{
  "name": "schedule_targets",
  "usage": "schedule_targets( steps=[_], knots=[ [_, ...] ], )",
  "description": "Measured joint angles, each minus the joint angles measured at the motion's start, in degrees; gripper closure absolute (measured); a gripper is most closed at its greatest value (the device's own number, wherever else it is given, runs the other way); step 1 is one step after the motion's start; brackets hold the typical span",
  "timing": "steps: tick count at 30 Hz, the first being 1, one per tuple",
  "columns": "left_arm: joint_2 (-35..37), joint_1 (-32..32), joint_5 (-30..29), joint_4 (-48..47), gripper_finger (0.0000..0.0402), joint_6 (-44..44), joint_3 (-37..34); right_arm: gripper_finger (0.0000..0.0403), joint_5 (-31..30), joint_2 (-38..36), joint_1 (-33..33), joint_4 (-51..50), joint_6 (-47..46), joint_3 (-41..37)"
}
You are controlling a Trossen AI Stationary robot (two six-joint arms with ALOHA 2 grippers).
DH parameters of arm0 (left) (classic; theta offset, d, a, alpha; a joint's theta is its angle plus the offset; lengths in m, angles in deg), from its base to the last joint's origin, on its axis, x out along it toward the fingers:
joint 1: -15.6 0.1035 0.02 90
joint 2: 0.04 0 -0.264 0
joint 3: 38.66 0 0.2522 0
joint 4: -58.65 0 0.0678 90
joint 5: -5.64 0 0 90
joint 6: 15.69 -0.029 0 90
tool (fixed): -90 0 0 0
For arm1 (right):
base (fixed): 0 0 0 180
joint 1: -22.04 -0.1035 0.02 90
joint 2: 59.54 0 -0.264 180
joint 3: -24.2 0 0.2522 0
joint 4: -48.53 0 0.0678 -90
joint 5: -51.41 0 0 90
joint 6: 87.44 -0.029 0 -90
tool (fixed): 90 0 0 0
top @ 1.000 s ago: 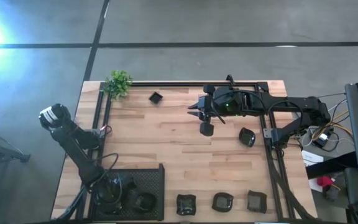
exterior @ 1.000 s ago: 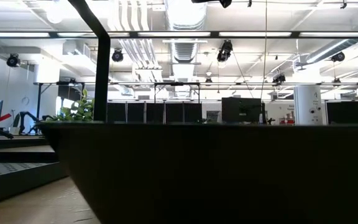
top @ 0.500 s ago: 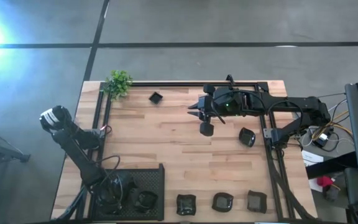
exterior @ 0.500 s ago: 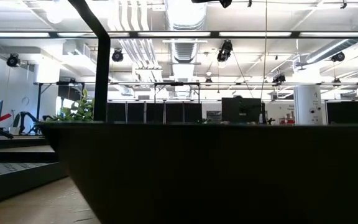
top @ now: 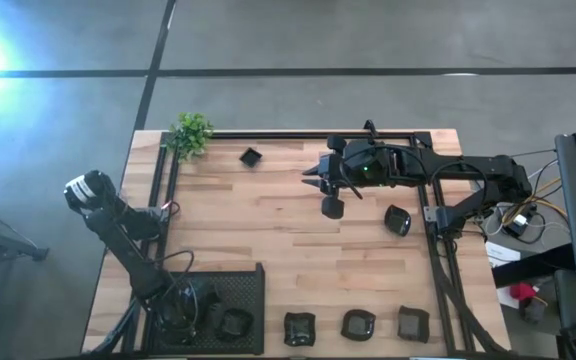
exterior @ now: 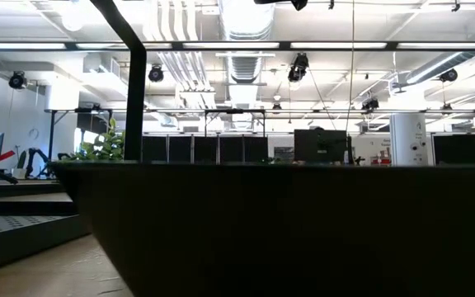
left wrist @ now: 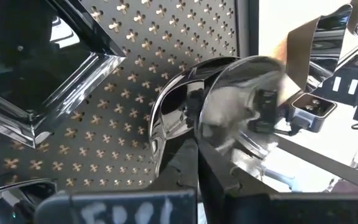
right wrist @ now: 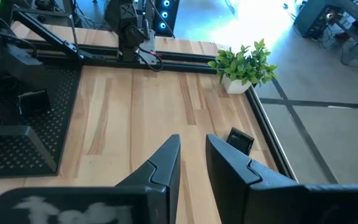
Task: Pick & Place Mini shaped plates
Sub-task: Stack the leaf shaped plate on top of the leaf shaped plate on the shelf, then stack the square plate on top of the square plate on the shelf
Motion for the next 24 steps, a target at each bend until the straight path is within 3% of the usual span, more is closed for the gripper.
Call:
schedule_targets(
  steps=[8, 16, 24],
  knots=[
    [0.02, 0.17, 0.02, 0.00, 0.0353, 0.09, 0.00, 0.0335, 0.01, 0.00, 0.00, -0.02, 0.00, 0.00],
    [2.70, 0.13, 2.65, -0.01, 0.0349, -0.20, 0.00, 0.0330, 0.01, 0.00, 0.01, -0.02, 0.00, 0.00],
    [6.52, 0.13, 1.70, -4.15, 0.0349, -2.68, 0.04, 0.0337, 0.01, 0.00, 0.01, -0.03, -0.28, 0.00]
  ],
)
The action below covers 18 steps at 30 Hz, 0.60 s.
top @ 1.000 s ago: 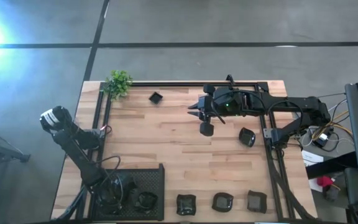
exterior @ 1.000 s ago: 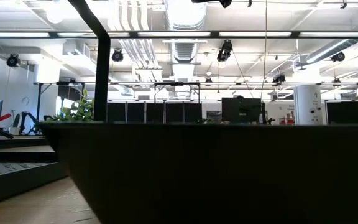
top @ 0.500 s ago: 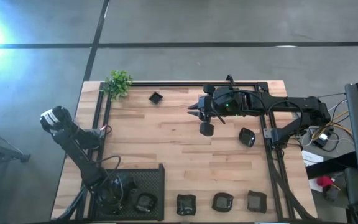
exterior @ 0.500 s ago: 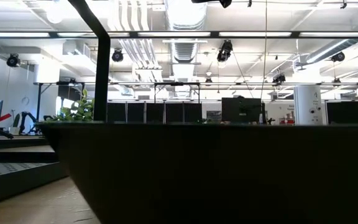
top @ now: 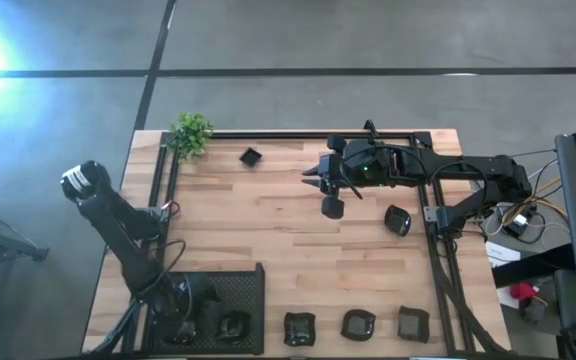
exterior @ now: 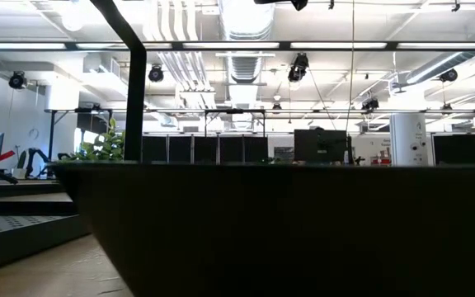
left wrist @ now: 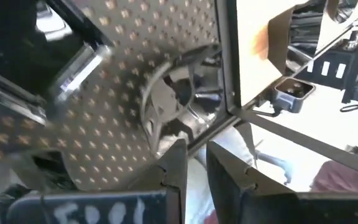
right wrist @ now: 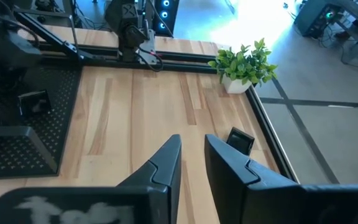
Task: Pick & Place Mini shaped plates
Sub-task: Stack the square plate on top of the square plate on the shelf
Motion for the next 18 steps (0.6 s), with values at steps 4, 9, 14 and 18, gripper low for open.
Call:
schedule_targets(
  steps=[4, 9, 14, 18],
  knots=[
    [2.79, 0.00, -3.69, -4.61, 0.0349, -6.00, 0.00, 0.0337, 0.00, 0.00, -0.01, -0.05, -0.02, 0.00],
    [7.41, 0.09, -16.86, -9.83, 0.0349, -17.40, 0.00, 0.0346, 0.04, -0.77, -0.01, -1.59, -0.17, 0.00],
    [12.70, 0.57, -30.00, -13.71, 0.0360, -30.21, 0.00, 0.0378, 0.04, -2.46, -0.01, -4.72, -1.72, 0.00],
    [16.50, 1.77, -36.78, -16.47, 0.0378, -39.64, 0.00, 0.0393, 0.03, -4.32, -0.01, -8.23, -3.84, 0.00]
  ],
)
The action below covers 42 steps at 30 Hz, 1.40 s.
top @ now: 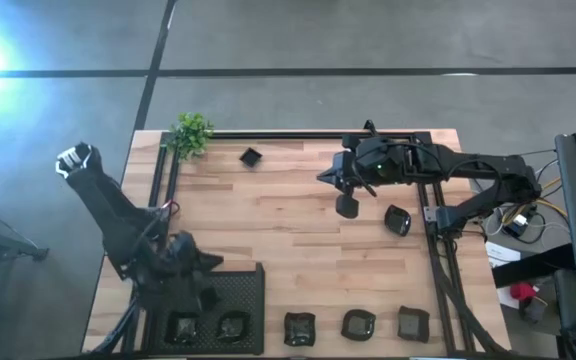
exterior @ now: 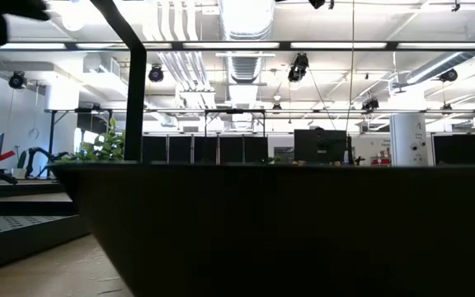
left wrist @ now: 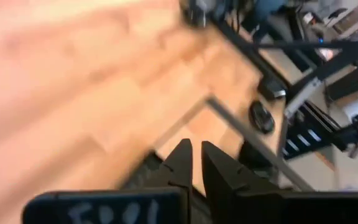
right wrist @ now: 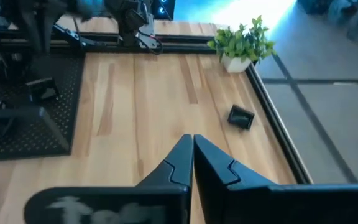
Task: Pick & Place Mini shaped plates
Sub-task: Stack the square plate on top of the square plate on the shelf
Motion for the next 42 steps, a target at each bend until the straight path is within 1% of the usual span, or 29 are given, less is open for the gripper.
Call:
schedule_targets(
  steps=[4, 9, 14, 16, 19, 22, 26, 30, 35, 40, 42],
  knots=[
    [2.83, 2.80, -2.09, -0.18, 0.0398, -10.17, 0.00, 0.0394, 0.01, -1.60, 0.00, -5.08, -3.40, 0.00],
    [4.95, 8.16, -2.91, -0.17, 0.0401, -20.34, 0.00, 0.0394, -0.03, -2.68, 0.00, -11.26, -7.70, -0.17],
    [6.25, 13.80, -3.01, -0.11, 0.0401, -28.15, 0.00, 0.0394, -0.72, -2.75, 0.00, -16.71, -12.21, -0.61],
    [6.60, 15.75, -3.01, 0.01, 0.0401, -30.72, 0.00, 0.0394, -2.42, -2.71, 0.00, -17.90, -13.40, -0.75],
    [6.69, 18.28, -3.33, 0.05, 0.0401, -35.32, 0.00, 0.0394, -6.60, -2.66, 0.05, -19.67, -15.14, -1.22],
    [6.49, 20.18, -4.23, 0.70, 0.0401, -40.98, 0.00, 0.0394, -8.32, -2.67, 1.38, -22.03, -17.97, -2.05],
    [6.18, 21.44, -5.34, 3.24, 0.0401, -45.62, -0.02, 0.0394, -8.37, -2.68, 5.26, -22.50, -21.04, -5.07],
    [6.14, 21.55, -5.42, 5.05, 0.0401, -48.15, -0.04, 0.0394, -8.07, -2.30, 11.07, -22.70, -21.84, -9.06],
    [6.14, 21.53, -5.42, 5.74, 0.0401, -48.46, -0.04, 0.0394, -7.38, -2.31, 19.59, -21.82, -21.52, -13.15],
    [6.07, 21.53, -5.44, 5.73, 0.0401, -48.45, -0.04, 0.0394, -2.94, -2.11, 28.16, -19.57, -19.90, -15.83],
    [6.07, 21.53, -5.73, 5.73, 0.0401, -48.46, -0.04, 0.0394, -2.93, -1.78, 30.92, -18.91, -19.85, -16.88]
  ],
)
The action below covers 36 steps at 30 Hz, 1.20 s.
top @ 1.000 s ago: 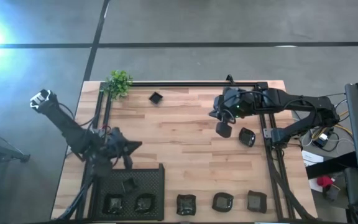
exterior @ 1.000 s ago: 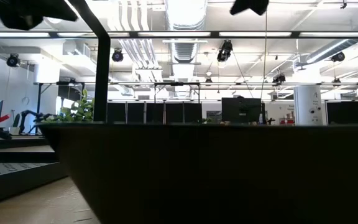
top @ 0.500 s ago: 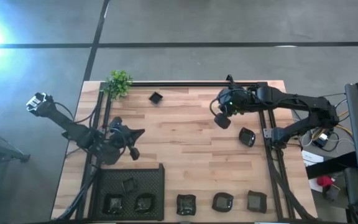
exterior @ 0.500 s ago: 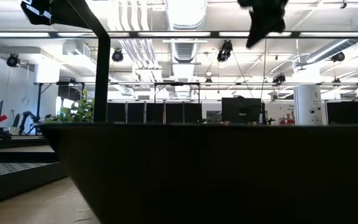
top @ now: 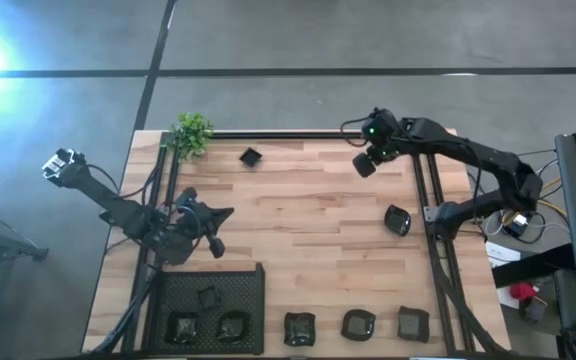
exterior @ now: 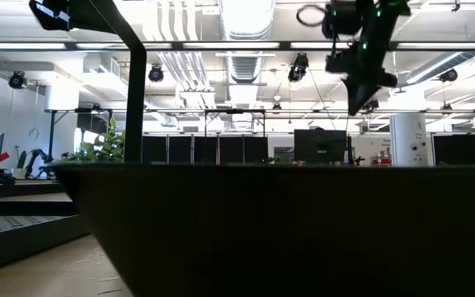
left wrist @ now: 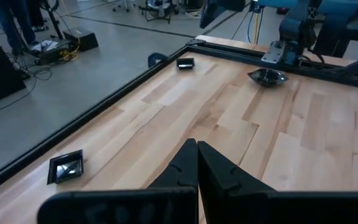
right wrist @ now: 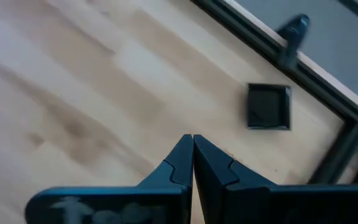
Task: Pick & Place Mini shaped plates
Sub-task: Stack the square plate on top of the square plate on the shelf
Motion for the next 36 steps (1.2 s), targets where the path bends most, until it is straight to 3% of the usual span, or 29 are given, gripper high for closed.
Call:
schedule_targets(
  steps=[7, 11, 17, 36],
  knots=[
    [0.00, 0.07, -1.72, 0.00, 0.0401, -0.04, 0.00, 0.0394, -0.16, 1.85, 7.70, 5.23, 0.45, -4.59],
    [0.00, 0.15, -2.48, -0.01, 0.0401, -0.02, 0.00, 0.0394, -0.07, 3.22, 10.45, 11.93, 0.62, -7.48],
    [0.00, 0.15, -2.48, -0.02, 0.0401, 0.21, 0.00, 0.0394, -0.02, 6.77, 13.39, 13.32, 0.92, -8.84],
    [0.00, 0.15, -2.48, 0.73, 0.0402, 0.28, 0.00, 0.0394, 0.00, 22.97, 18.77, 13.01, 2.76, -3.56]
  ],
)
